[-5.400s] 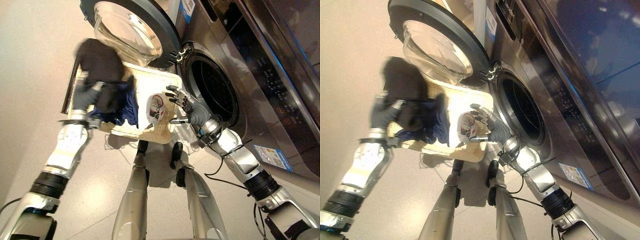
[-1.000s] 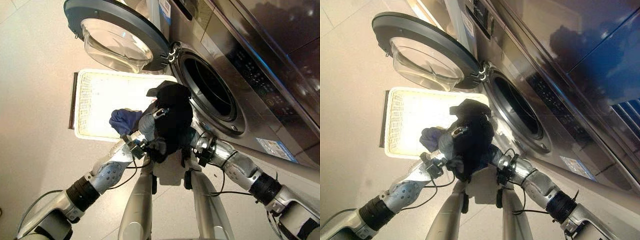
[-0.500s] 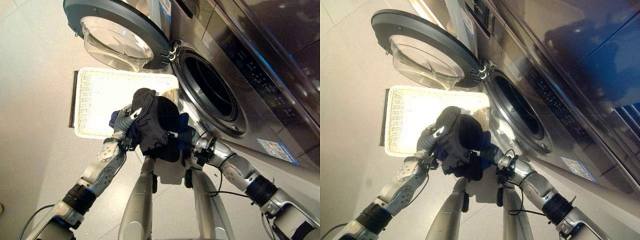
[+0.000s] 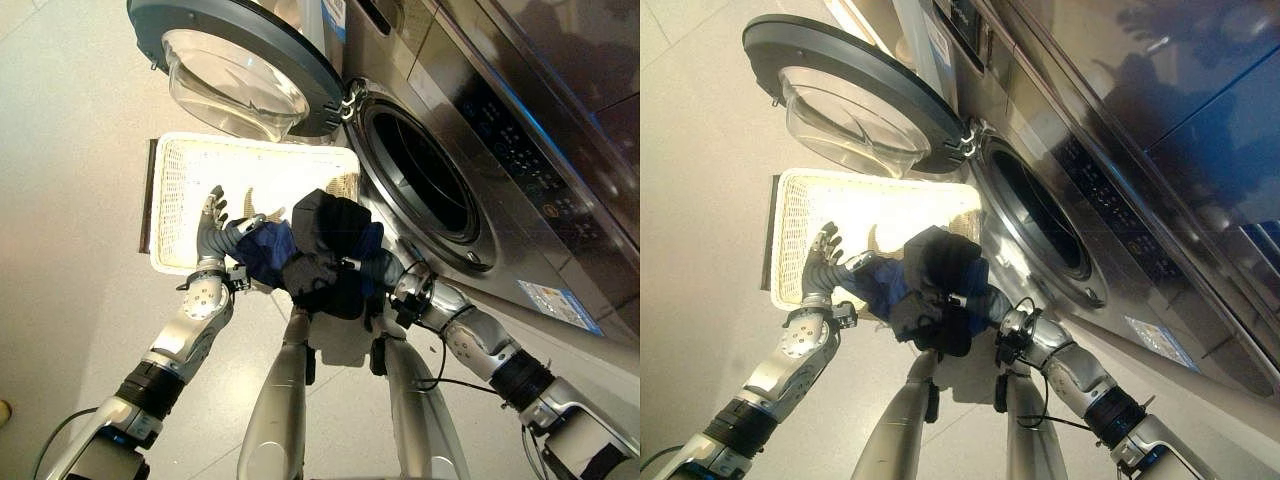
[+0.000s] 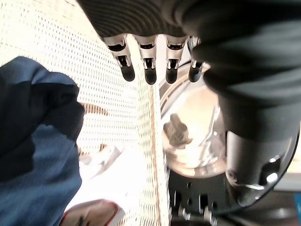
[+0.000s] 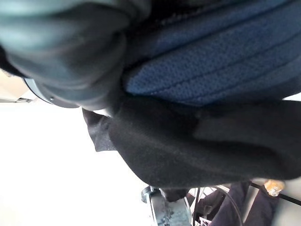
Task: Put the clothes into the washing machine.
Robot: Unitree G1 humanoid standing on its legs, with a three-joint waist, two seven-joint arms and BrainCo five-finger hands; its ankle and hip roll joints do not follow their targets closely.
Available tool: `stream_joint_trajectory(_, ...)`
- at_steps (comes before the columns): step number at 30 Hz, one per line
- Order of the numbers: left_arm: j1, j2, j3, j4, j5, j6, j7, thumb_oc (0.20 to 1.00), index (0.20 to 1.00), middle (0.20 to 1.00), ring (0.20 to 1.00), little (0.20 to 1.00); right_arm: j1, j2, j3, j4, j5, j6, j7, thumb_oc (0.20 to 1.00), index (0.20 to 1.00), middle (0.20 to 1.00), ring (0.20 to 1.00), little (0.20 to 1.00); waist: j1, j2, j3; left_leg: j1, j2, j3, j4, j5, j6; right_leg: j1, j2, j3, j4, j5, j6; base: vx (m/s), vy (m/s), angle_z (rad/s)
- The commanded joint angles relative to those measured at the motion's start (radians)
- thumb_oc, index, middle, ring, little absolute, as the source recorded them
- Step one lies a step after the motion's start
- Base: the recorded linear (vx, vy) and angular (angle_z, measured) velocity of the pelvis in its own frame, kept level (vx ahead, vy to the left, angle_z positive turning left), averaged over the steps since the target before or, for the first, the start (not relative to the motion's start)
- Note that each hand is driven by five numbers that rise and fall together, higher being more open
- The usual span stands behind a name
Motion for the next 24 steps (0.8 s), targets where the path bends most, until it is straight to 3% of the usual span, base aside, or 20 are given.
stream_joint_trajectory(1,0.011,-0.033,0.049,-0.001,0.113,-0.063,0.067,1.0,1.0,1.0,1.0,1.0,0.01,0.055,-0.013,-0.104,0.094,-0.051,0.008,0.2,0.2,0.2,0.2,0.2,-0.025,0.008,-0.024,-0.054,-0.112,0.051,0.098,-0.029,0.093,0.064,-0.019,-0.117,-0.165,0.122,0.058,0.0,0.0,0.0)
stream_joint_trajectory(5,0.006,-0.038,0.059,0.032,0.152,-0.054,0.092,1.0,1.0,1.0,1.0,1.0,0.009,0.079,-0.025,-0.099,0.162,-0.044,0.024,0.2,0.2,0.2,0.2,0.2,-0.023,0.011,-0.024,-0.052,-0.111,0.049,0.102,-0.033,0.094,0.065,-0.016,-0.114,-0.153,0.111,0.054,0.0,0.0,0.0)
stream_joint_trajectory(9,-0.014,-0.039,0.051,0.078,0.225,-0.021,0.12,1.0,1.0,1.0,1.0,1.0,-0.019,0.102,-0.022,-0.114,0.135,-0.072,0.021,0.2,0.2,0.2,0.2,0.2,-0.021,0.009,-0.024,-0.057,-0.11,0.05,0.118,-0.039,0.093,0.062,-0.016,-0.114,-0.136,0.102,0.053,0.0,0.0,0.0)
stream_joint_trajectory(11,-0.031,-0.028,0.051,0.105,0.232,-0.039,0.096,1.0,1.0,1.0,1.0,1.0,-0.058,0.106,-0.016,-0.124,0.106,-0.078,0.002,0.2,0.2,0.2,0.2,0.2,-0.017,0.007,-0.024,-0.056,-0.109,0.051,0.126,-0.043,0.093,0.064,-0.017,-0.116,-0.13,0.096,0.052,0.01,0.015,0.02)
stream_joint_trajectory(15,-0.027,-0.038,0.064,0.075,-0.025,-0.186,-0.23,1.0,1.0,1.0,1.0,1.0,-0.117,0.094,-0.004,-0.14,-0.062,-0.086,-0.066,0.2,0.2,0.2,0.2,0.2,-0.007,0.007,-0.024,-0.054,-0.106,0.054,0.134,-0.048,0.094,0.066,-0.02,-0.12,-0.121,0.092,0.052,0.02,0.024,0.06)
stream_joint_trajectory(16,-0.008,-0.051,0.068,0.039,-0.194,-0.227,-0.428,1.0,1.0,1.0,1.0,1.0,-0.132,0.075,-0.004,-0.146,-0.13,-0.072,-0.083,0.2,0.2,0.2,0.2,0.2,-0.004,0.011,-0.024,-0.054,-0.107,0.055,0.135,-0.05,0.096,0.065,-0.021,-0.122,-0.119,0.092,0.053,0.02,0.028,0.07)
stream_joint_trajectory(17,0.008,-0.06,0.067,0.001,-0.281,-0.252,-0.552,1.0,1.0,1.0,1.0,1.0,-0.14,0.06,-0.004,-0.144,-0.166,-0.052,-0.086,0.2,0.2,0.2,0.2,0.2,-0.002,0.013,-0.024,-0.053,-0.108,0.055,0.137,-0.054,0.098,0.065,-0.022,-0.123,-0.118,0.091,0.053,0.02,0.029,0.1)
stream_joint_trajectory(18,0.021,-0.06,0.064,-0.036,-0.306,-0.269,-0.607,1.0,1.0,1.0,1.0,1.0,-0.146,0.044,-0.004,-0.139,-0.182,-0.047,-0.089,0.2,0.2,0.2,0.2,0.2,0.0,0.017,-0.024,-0.053,-0.109,0.055,0.139,-0.057,0.1,0.065,-0.023,-0.124,-0.116,0.09,0.053,0.01,0.014,0.08)
stream_joint_trajectory(20,0.026,-0.06,0.062,-0.052,-0.31,-0.274,-0.616,1.0,1.0,1.0,1.0,1.0,-0.147,0.04,-0.004,-0.134,-0.19,-0.042,-0.086,0.2,0.2,0.2,0.2,0.2,0.001,0.019,-0.024,-0.053,-0.109,0.054,0.14,-0.058,0.101,0.065,-0.024,-0.124,-0.114,0.09,0.053,0.01,0.009,0.12)
stream_joint_trajectory(21,0.033,-0.049,0.054,-0.109,-0.268,-0.303,-0.622,1.0,1.0,1.0,1.0,1.0,-0.152,0.024,-0.006,-0.115,-0.204,-0.023,-0.073,0.2,0.2,0.2,0.2,0.2,0.005,0.025,-0.024,-0.053,-0.113,0.048,0.142,-0.061,0.105,0.064,-0.024,-0.123,-0.109,0.088,0.053,0.01,0.005,0.12)
stream_joint_trajectory(23,0.031,-0.039,0.05,-0.134,-0.203,-0.305,-0.606,1.0,1.0,1.0,1.0,1.0,-0.154,0.014,-0.007,-0.106,-0.204,-0.016,-0.063,0.2,0.2,0.2,0.2,0.2,0.008,0.028,-0.024,-0.054,-0.116,0.044,0.143,-0.062,0.106,0.063,-0.024,-0.124,-0.106,0.087,0.053,0.01,-0.004,0.04)
stream_joint_trajectory(24,0.018,-0.011,0.041,-0.161,-0.101,-0.286,-0.561,1.0,1.0,1.0,1.0,1.0,-0.151,0.002,-0.01,-0.097,-0.199,-0.011,-0.042,0.2,0.2,0.2,0.2,0.2,0.009,0.032,-0.024,-0.054,-0.119,0.038,0.143,-0.062,0.108,0.062,-0.024,-0.123,-0.102,0.085,0.052,0.0,-0.018,0.1)
